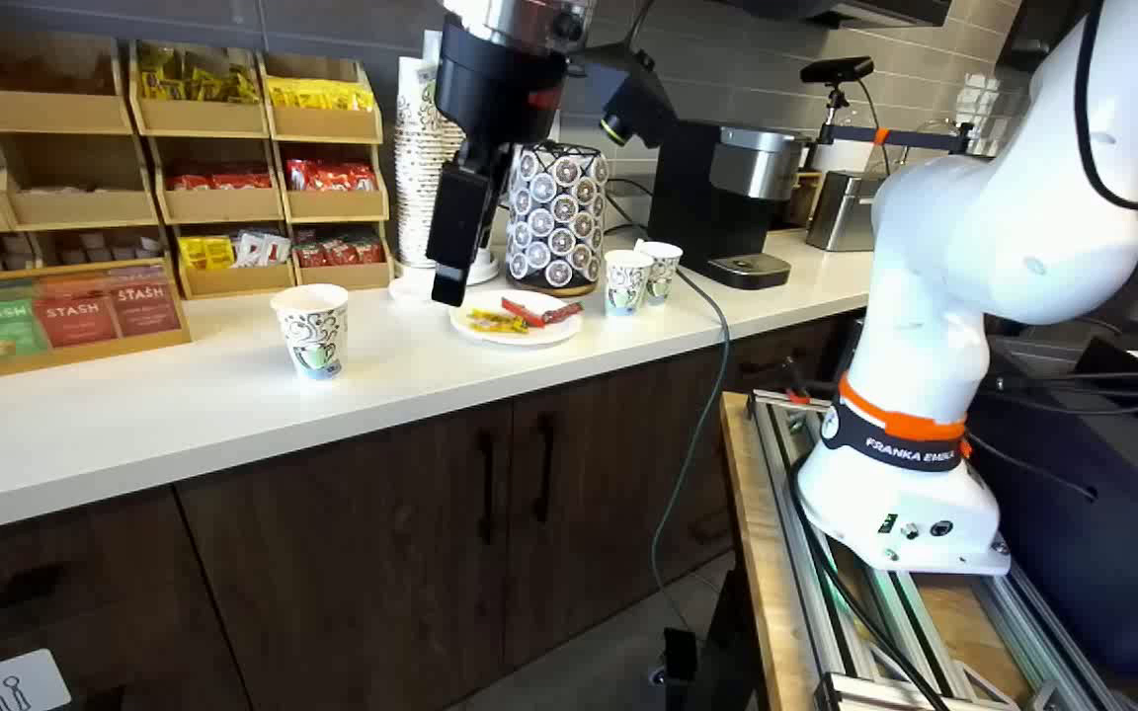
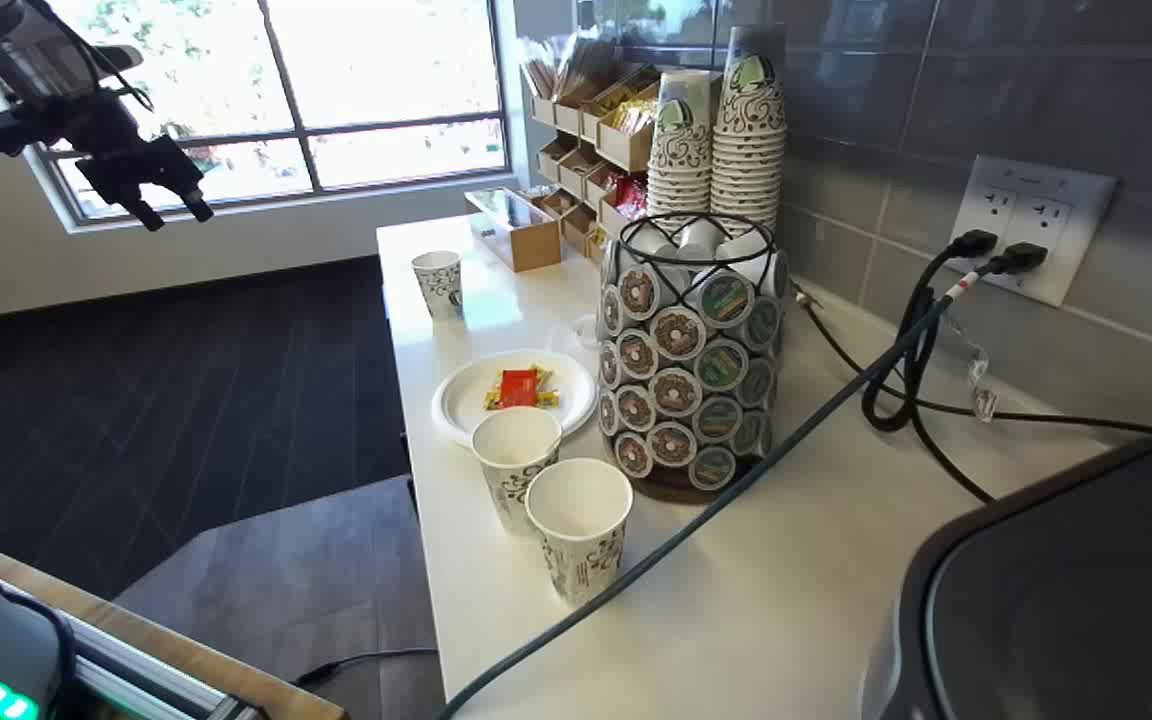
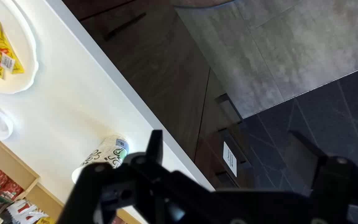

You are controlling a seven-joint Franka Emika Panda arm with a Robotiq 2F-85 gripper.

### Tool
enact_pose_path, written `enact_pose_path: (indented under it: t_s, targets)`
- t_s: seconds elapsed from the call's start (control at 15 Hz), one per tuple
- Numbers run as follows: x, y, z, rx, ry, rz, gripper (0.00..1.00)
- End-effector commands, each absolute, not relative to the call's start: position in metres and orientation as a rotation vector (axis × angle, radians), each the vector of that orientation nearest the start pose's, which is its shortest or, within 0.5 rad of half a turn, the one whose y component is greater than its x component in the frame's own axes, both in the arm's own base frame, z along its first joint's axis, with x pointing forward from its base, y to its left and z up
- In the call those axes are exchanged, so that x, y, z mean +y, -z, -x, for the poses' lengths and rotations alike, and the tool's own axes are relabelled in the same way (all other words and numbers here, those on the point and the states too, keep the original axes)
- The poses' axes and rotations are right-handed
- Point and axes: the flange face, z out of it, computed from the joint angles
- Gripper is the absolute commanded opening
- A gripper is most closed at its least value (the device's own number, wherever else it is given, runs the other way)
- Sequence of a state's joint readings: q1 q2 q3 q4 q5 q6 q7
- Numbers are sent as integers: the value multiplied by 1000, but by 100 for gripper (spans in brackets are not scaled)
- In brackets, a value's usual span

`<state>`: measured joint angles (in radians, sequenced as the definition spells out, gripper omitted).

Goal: Put the white spoon on the white plate

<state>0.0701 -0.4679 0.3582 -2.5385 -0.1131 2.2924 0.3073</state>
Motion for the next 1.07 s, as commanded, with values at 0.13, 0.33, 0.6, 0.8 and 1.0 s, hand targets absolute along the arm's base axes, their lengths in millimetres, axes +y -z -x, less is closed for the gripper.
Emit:
enact_pose_path:
  t_s: [0.13, 0.33, 0.6, 0.8, 1.0]
  targets:
    - [175, -444, -383, -275, 436, 3271, 100]
    - [175, -444, -383, -275, 436, 3271, 100]
    - [116, -452, -394, 8, 370, 3226, 100]
    - [56, -459, -401, 232, 347, 3175, 100]
    - [-2, -464, -399, 444, 332, 3105, 100]
